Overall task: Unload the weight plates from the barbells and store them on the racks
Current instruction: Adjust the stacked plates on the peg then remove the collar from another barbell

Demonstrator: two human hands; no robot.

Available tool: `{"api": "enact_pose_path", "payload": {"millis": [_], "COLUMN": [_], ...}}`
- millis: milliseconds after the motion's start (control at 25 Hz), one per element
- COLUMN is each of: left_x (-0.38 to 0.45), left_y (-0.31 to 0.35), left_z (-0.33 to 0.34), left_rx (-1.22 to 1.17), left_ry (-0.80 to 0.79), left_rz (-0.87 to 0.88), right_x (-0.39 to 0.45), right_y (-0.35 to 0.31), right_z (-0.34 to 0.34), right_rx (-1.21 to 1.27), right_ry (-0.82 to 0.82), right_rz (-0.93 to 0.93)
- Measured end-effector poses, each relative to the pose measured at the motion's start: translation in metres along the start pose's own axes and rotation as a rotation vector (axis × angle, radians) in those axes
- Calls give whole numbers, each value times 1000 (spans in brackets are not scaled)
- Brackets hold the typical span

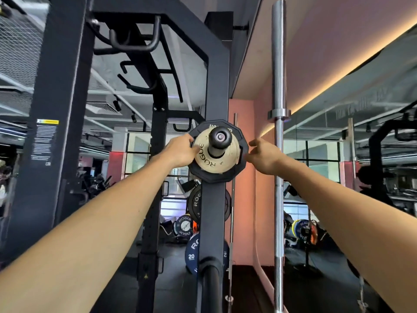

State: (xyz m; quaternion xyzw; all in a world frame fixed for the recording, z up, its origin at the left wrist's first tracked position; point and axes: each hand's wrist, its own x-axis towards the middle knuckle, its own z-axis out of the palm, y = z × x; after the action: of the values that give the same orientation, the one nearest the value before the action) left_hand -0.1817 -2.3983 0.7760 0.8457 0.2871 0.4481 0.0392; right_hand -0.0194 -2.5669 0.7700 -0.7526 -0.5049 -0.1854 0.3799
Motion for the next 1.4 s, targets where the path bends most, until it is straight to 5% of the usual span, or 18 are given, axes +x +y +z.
{"api": "enact_pose_path", "payload": {"millis": [360, 600, 1040, 1400], "left_x": [52, 21, -95, -223], "left_y": [-12, -1, 52, 4], "left_z": [37, 8, -86, -206], "left_rx": [37, -528, -499, -264], "left_ry": [117, -31, 45, 87], "left_rz": [17, -63, -83, -210], "right_x": [53, 29, -90, -171], "right_y": [12, 8, -45, -155], "right_z": [40, 15, -52, -11], "right_rx": [227, 519, 661, 756], "right_ry": [-4, -206, -248, -411], "right_rz": [73, 53, -21, -119]}}
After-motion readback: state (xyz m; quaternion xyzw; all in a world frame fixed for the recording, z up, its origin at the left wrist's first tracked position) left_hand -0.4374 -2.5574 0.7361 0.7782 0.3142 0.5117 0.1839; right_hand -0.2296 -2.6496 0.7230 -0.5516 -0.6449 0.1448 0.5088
